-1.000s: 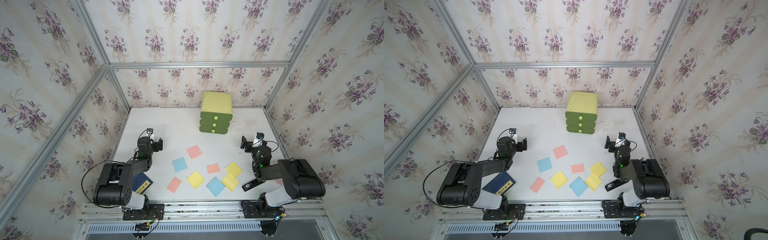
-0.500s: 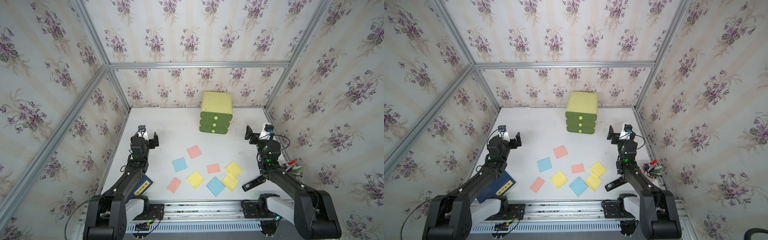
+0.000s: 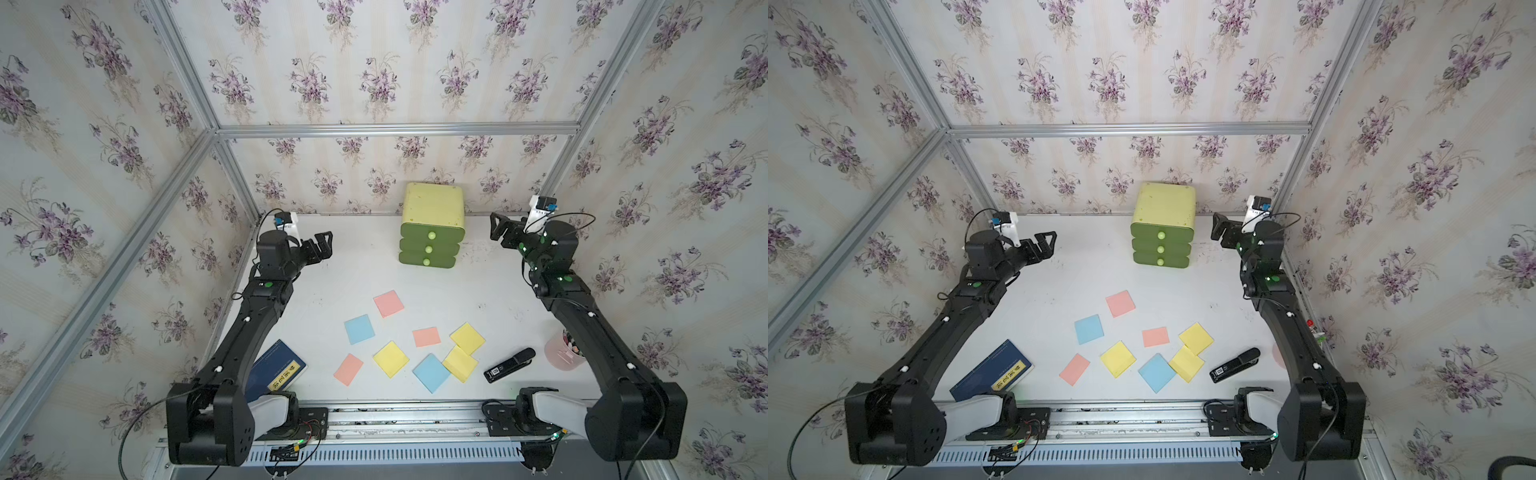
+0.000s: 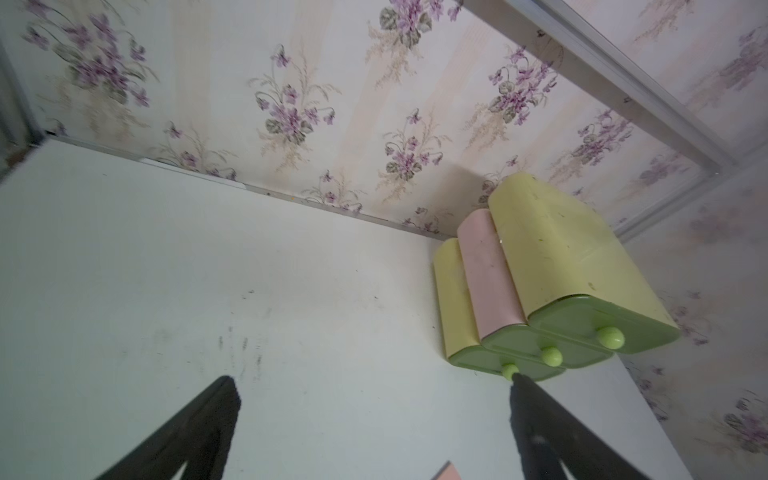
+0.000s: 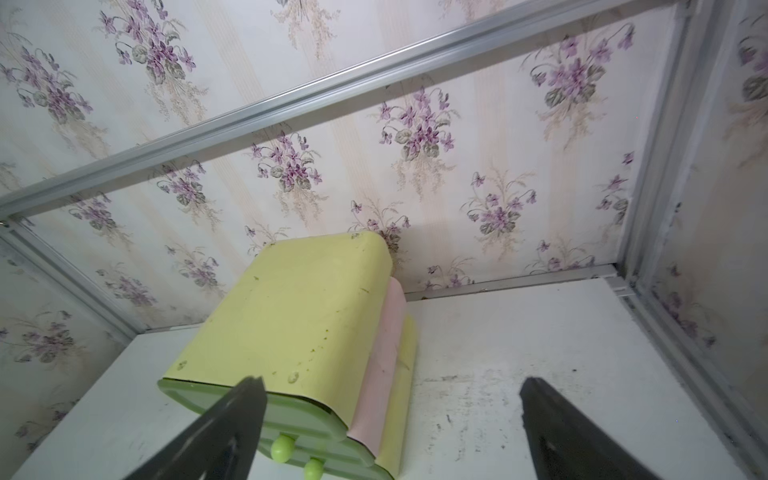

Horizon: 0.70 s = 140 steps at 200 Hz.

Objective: Please put the sticky notes in the drawer by color
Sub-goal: Move the storage box to the center of the board.

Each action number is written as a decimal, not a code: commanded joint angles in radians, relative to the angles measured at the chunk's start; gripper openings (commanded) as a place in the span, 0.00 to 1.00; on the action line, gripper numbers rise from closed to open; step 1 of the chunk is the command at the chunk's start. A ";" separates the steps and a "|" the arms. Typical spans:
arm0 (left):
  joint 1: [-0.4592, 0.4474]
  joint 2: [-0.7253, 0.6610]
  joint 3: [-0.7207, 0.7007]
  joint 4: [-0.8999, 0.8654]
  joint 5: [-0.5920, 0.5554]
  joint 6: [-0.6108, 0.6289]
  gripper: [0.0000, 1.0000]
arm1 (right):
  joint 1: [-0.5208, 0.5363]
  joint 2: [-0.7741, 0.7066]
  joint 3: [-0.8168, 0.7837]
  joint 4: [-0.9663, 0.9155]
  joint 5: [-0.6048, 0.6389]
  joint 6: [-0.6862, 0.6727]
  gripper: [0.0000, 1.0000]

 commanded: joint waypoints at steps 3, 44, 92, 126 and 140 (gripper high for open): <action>-0.031 0.107 0.139 -0.095 0.157 -0.082 1.00 | 0.000 0.108 0.114 -0.120 -0.109 0.097 1.00; -0.116 0.371 0.435 -0.185 0.242 -0.105 0.99 | 0.003 0.301 0.280 -0.139 -0.255 0.175 0.99; -0.222 0.749 0.909 -0.310 0.343 -0.129 0.96 | 0.021 0.525 0.521 -0.264 -0.335 0.173 0.97; -0.275 1.009 1.279 -0.479 0.343 -0.113 0.90 | 0.023 0.637 0.643 -0.342 -0.336 0.165 0.96; -0.290 1.064 1.359 -0.517 0.319 -0.101 0.89 | 0.026 0.674 0.675 -0.368 -0.336 0.159 0.95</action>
